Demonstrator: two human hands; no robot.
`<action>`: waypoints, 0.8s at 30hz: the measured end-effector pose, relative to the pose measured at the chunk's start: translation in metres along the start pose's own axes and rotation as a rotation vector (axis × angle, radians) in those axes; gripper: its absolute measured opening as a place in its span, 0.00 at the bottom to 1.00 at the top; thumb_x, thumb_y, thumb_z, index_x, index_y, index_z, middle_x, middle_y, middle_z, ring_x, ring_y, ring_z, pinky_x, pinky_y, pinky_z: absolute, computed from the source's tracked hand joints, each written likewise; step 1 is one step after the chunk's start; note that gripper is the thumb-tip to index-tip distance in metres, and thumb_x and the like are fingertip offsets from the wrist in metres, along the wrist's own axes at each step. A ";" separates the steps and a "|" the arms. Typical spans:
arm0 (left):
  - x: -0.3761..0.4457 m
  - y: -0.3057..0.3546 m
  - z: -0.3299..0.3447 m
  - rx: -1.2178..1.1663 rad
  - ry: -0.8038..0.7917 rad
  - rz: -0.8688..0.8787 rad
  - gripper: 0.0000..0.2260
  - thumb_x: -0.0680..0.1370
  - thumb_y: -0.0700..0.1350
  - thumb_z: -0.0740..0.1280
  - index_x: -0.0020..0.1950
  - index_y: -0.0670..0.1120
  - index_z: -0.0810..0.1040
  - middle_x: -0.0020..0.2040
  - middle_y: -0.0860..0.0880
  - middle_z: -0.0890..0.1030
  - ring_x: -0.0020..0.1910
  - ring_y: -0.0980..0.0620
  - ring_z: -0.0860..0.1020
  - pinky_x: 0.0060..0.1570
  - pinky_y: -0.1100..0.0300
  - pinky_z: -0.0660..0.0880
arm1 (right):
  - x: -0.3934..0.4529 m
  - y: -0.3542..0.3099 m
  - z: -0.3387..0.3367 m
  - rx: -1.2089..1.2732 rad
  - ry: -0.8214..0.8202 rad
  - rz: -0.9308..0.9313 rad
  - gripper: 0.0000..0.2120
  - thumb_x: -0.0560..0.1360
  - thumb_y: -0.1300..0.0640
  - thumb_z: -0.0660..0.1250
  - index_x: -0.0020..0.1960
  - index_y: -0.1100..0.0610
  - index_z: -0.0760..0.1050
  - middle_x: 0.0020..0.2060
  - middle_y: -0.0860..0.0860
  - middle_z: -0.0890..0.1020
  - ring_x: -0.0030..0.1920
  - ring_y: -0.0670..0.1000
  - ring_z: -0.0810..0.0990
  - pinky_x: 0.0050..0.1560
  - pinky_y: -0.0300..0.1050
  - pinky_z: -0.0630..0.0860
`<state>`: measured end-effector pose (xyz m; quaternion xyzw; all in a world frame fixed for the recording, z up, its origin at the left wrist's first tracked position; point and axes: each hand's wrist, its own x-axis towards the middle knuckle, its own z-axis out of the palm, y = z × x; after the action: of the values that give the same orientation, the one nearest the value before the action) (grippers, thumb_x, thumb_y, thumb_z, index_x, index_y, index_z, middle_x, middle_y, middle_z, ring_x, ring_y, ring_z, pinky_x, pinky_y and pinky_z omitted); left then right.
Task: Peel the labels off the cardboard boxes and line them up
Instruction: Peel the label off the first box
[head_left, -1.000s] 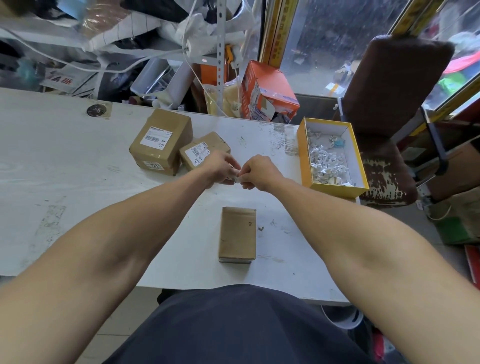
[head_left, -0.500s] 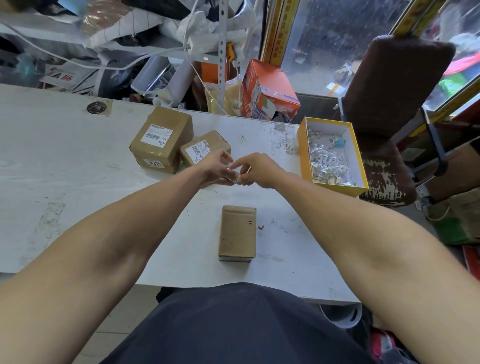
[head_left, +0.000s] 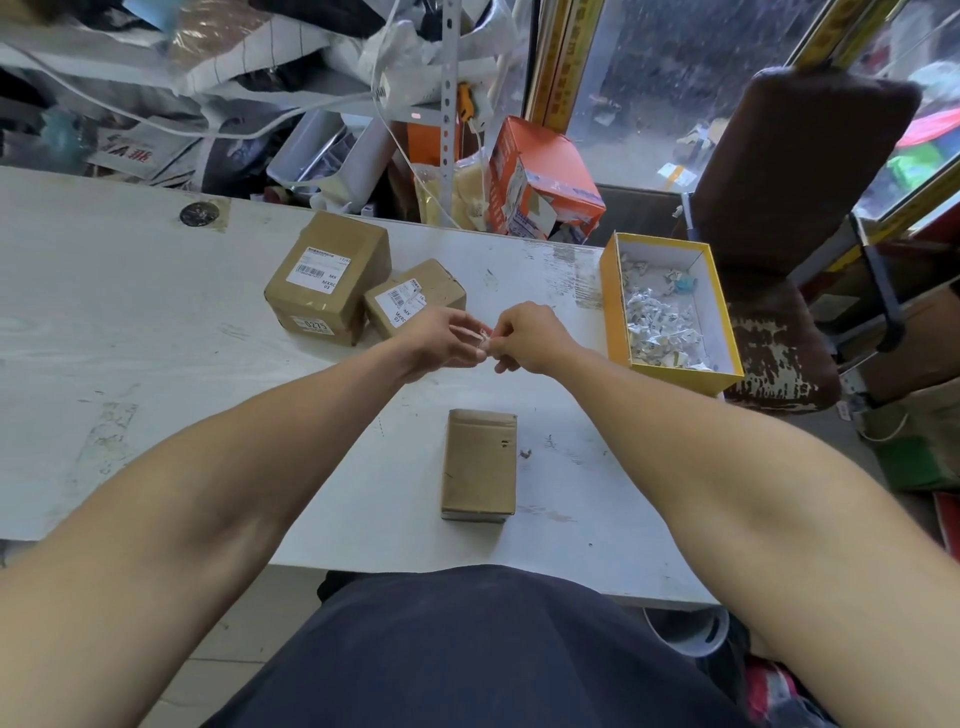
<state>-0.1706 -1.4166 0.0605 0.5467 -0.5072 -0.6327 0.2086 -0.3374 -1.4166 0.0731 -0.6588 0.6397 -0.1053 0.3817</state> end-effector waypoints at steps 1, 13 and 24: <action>0.001 -0.001 0.000 0.061 0.011 0.023 0.11 0.73 0.32 0.73 0.54 0.40 0.80 0.48 0.43 0.84 0.49 0.48 0.83 0.44 0.62 0.81 | -0.001 -0.002 0.000 0.044 -0.001 0.015 0.07 0.74 0.58 0.73 0.43 0.62 0.81 0.35 0.55 0.85 0.32 0.47 0.85 0.34 0.36 0.79; 0.006 -0.003 -0.002 0.578 0.080 0.213 0.07 0.77 0.44 0.70 0.48 0.41 0.84 0.41 0.43 0.84 0.40 0.46 0.82 0.46 0.53 0.79 | -0.006 -0.001 0.008 -0.035 0.019 -0.139 0.02 0.79 0.59 0.64 0.50 0.56 0.75 0.37 0.53 0.83 0.32 0.46 0.84 0.42 0.53 0.83; 0.001 -0.004 -0.005 0.188 0.143 0.098 0.13 0.75 0.46 0.73 0.46 0.34 0.84 0.35 0.45 0.81 0.31 0.53 0.75 0.34 0.62 0.74 | -0.013 -0.003 0.006 -0.169 0.009 -0.198 0.03 0.75 0.60 0.69 0.46 0.58 0.76 0.41 0.52 0.81 0.41 0.51 0.82 0.44 0.49 0.80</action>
<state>-0.1654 -1.4177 0.0577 0.5820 -0.5742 -0.5309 0.2230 -0.3331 -1.4027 0.0751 -0.7480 0.5799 -0.0912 0.3097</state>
